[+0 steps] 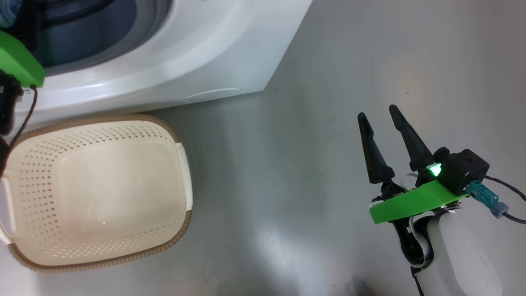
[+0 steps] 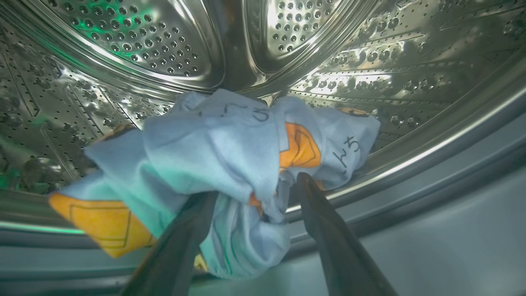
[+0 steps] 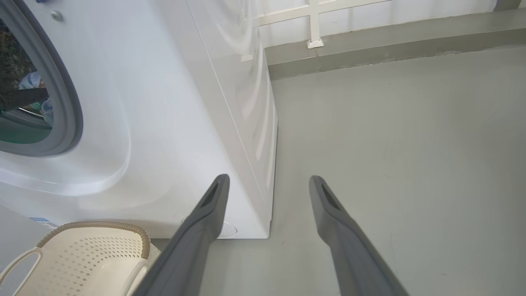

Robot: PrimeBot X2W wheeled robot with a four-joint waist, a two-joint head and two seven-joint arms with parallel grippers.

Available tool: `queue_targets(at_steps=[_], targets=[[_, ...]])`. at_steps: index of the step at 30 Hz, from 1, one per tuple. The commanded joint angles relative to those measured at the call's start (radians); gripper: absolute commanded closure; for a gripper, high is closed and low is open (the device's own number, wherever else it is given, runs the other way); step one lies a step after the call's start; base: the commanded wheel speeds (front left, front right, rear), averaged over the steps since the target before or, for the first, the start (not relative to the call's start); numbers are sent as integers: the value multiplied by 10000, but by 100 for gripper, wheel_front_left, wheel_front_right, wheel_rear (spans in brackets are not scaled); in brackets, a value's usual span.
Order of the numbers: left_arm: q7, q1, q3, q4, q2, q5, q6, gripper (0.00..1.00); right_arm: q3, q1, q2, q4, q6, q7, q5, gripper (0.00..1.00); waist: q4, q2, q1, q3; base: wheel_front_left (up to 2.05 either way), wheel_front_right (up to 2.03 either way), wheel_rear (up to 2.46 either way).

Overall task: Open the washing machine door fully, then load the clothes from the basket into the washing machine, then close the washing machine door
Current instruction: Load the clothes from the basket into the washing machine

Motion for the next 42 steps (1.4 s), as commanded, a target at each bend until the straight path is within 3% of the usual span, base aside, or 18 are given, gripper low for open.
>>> queue_targets(at_steps=[1, 9, 17, 25, 42], targets=[[-72, -139, 131, -74, 497, -57, -15, 0, 175, 39, 73, -177, 16, -48, 90, 0, 44, 0, 0, -54, 0, 0, 0], [-145, 316, -43, -534, 522, -674, -15, 0, 67, 82, 73, -144, 16, -48, -25, 0, 247, 0, 0, -316, 0, 0, 0], [-149, 1551, 1259, -1606, 453, -387, -15, 0, -108, 265, -1, -83, 16, -48, -134, 0, 578, 0, 0, -844, 0, 0, 0], [-150, 3564, 3249, -2638, -52, 503, -15, 0, -219, 618, -270, 65, 16, -48, -57, 0, 928, 0, 0, -1665, 0, 0, 0], [-150, 7211, 5767, -4527, -1147, 2855, -15, 0, -212, 1599, -840, 395, 16, -48, 264, 0, 1340, 0, 0, -3565, 0, 0, 0]])
